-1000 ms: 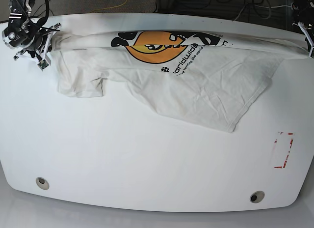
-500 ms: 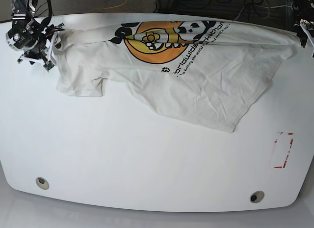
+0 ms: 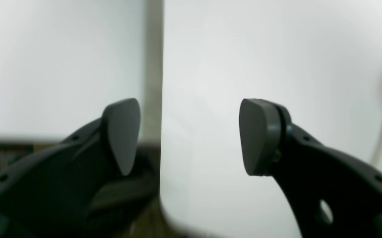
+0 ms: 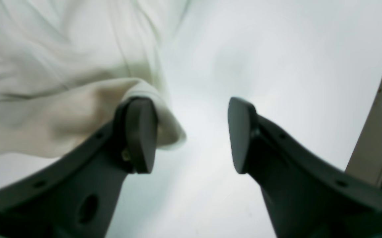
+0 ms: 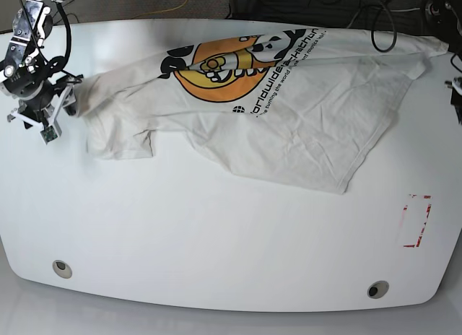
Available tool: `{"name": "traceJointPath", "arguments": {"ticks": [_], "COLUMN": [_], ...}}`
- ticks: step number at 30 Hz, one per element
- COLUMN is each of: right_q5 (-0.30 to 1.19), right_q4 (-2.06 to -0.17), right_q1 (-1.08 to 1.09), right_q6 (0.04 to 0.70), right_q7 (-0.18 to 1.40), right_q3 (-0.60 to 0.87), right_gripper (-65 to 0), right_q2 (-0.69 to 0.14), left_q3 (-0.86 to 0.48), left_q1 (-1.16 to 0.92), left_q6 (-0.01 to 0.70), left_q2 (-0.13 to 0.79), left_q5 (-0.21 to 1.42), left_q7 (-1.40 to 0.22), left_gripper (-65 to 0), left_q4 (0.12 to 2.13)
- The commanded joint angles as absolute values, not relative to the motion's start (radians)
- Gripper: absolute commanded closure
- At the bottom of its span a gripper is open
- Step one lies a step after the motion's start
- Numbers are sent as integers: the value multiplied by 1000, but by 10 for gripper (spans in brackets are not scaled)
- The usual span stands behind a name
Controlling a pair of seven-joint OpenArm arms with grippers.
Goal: Layout the t-shirt on the table in an organized manner, then fold the t-shirt properly
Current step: 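Open both grippers, release the shirt, and lift away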
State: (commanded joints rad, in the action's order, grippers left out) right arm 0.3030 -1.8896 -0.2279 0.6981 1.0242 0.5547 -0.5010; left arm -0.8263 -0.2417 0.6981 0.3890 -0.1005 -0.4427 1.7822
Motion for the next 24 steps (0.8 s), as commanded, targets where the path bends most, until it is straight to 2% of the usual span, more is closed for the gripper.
{"name": "traceJointPath", "arguments": {"ticks": [11, 24], "right_q5": [300, 300], "right_q4": [-1890, -1890], "right_q1": [-260, -305], "right_q6": [698, 698], "right_q7": [1036, 1036], "right_q3": [567, 705], "right_gripper": [-333, -333], "right_q2": [-504, -504], "left_q3": [-823, -773], "left_q1": [-140, -51], "left_q6": [698, 698], "left_q2": [389, 334], "left_q5": [-99, -99], "left_q7": [-443, -441], "left_gripper": [-426, -424], "left_q4": [1781, 1773]}}
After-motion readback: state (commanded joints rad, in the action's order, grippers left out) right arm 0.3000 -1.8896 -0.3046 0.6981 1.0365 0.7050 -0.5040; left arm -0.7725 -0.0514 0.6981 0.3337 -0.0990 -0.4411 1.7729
